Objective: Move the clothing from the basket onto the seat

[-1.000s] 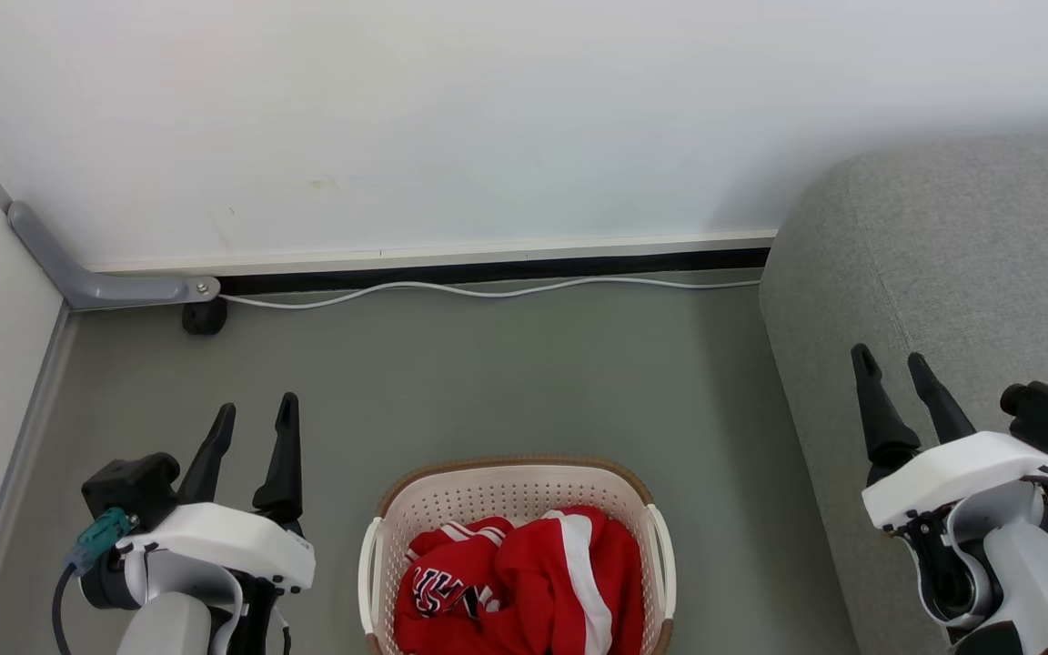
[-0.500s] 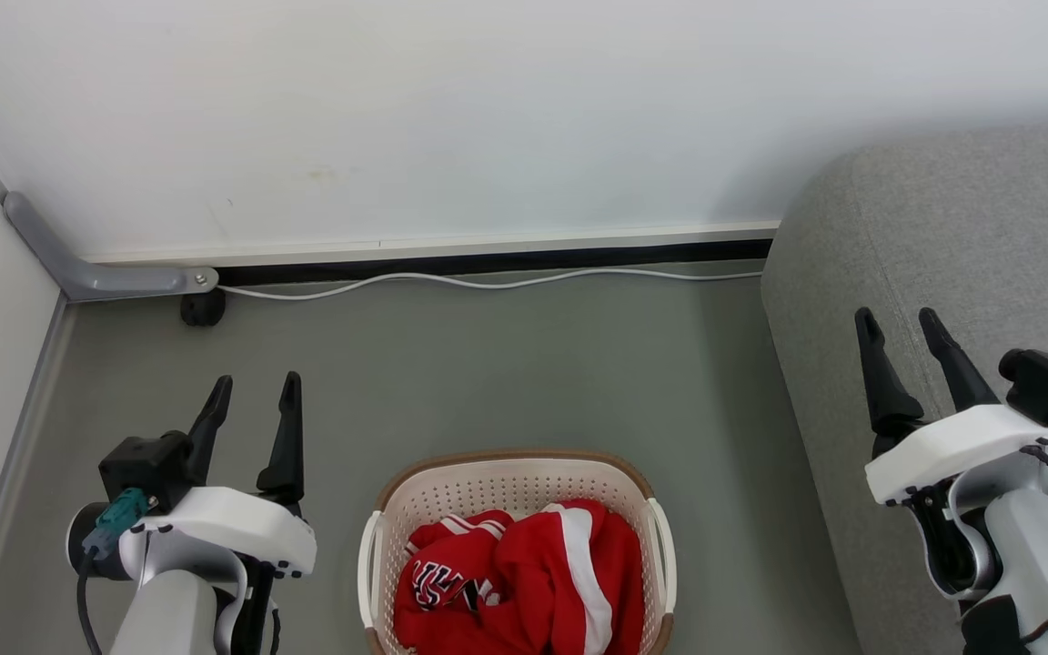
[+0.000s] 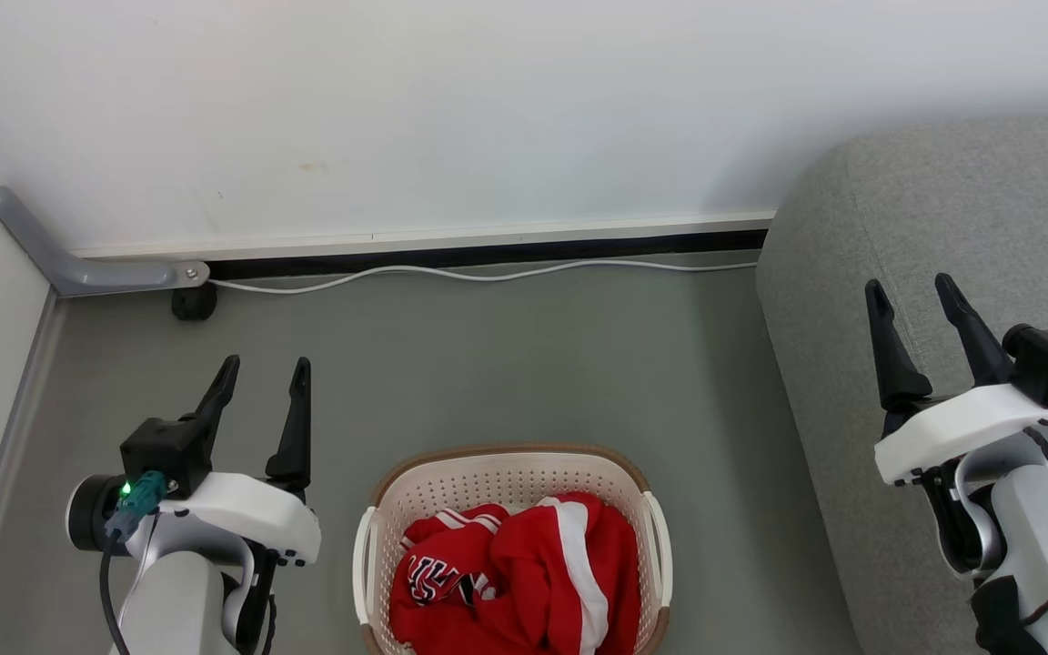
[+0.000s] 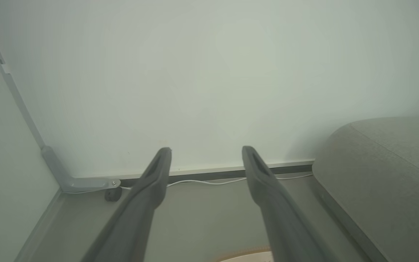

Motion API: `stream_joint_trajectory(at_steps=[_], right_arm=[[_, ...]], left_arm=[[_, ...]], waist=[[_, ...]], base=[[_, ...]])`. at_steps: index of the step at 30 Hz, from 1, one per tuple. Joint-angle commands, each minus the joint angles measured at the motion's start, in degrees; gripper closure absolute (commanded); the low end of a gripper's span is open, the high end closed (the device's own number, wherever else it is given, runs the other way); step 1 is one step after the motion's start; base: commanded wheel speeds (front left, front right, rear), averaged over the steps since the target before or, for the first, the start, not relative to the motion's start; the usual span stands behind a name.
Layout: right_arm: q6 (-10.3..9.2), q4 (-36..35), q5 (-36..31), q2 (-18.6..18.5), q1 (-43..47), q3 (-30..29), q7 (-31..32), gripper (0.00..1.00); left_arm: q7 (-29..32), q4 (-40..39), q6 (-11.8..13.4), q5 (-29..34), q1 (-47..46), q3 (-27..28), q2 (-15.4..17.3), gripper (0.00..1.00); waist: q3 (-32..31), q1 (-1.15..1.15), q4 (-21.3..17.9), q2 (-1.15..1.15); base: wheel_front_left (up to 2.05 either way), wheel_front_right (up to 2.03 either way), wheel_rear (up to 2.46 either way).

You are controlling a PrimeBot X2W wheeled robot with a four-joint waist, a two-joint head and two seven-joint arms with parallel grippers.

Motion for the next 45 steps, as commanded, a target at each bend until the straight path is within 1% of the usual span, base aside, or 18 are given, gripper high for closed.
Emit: stream_joint_trajectory(at_steps=[1, 8, 15, 19, 28, 37, 45], right_arm=[[0.25, -1.2, -0.4, -0.4, -1.6, 0.4, -0.8, 0.00], [0.25, -1.7, -0.8, -0.1, -1.7, -0.5, -0.8, 0.00], [0.25, -4.4, -1.3, -0.2, -3.2, -1.0, -0.8, 0.00], [0.25, -6.8, -1.4, -0.4, -5.1, -1.3, -0.8, 0.00], [0.25, -12.2, -1.5, -1.0, -9.9, -2.2, -0.8, 0.00], [0.25, -15.4, -1.5, -1.0, -15.7, -1.3, -0.8, 0.00], [0.25, -17.5, -1.3, -0.9, -19.9, 0.0, -0.8, 0.00]], left_arm=[[-0.7, -0.9, 0.0, 0.5, -2.6, 1.5, 0.9, 0.00], [-0.7, -0.5, 0.0, 0.3, -2.9, 1.0, 0.8, 0.00], [-0.7, 0.5, 0.0, -1.3, -3.4, -0.7, 0.6, 0.00], [-0.7, 1.3, 0.0, -2.4, -4.5, -2.0, 0.6, 0.00], [-0.7, 4.4, 0.0, -7.4, -8.0, -5.9, 0.6, 0.00], [-0.7, 8.7, 0.0, -13.1, -12.8, -12.9, 0.6, 0.00], [-0.7, 14.2, 0.0, -16.3, -17.7, -19.8, 0.6, 0.00]], waist=[[0.2, 0.00, 0.0, 0.00], [1.0, 0.00, -0.1, 0.00], [4.8, 0.00, -0.5, 0.00], [8.7, 0.00, -1.0, 0.00], [19.2, 0.00, -2.3, 0.00], [29.4, 0.00, -4.4, 0.00], [36.5, 0.00, -6.7, 0.00]], base=[[0.00, 0.00, 0.00], [0.00, 0.00, 0.00], [0.00, 0.00, 0.00], [0.00, 0.00, 0.00], [0.00, 0.00, 0.00], [0.00, 0.00, 0.00], [0.00, 0.00, 0.00]])
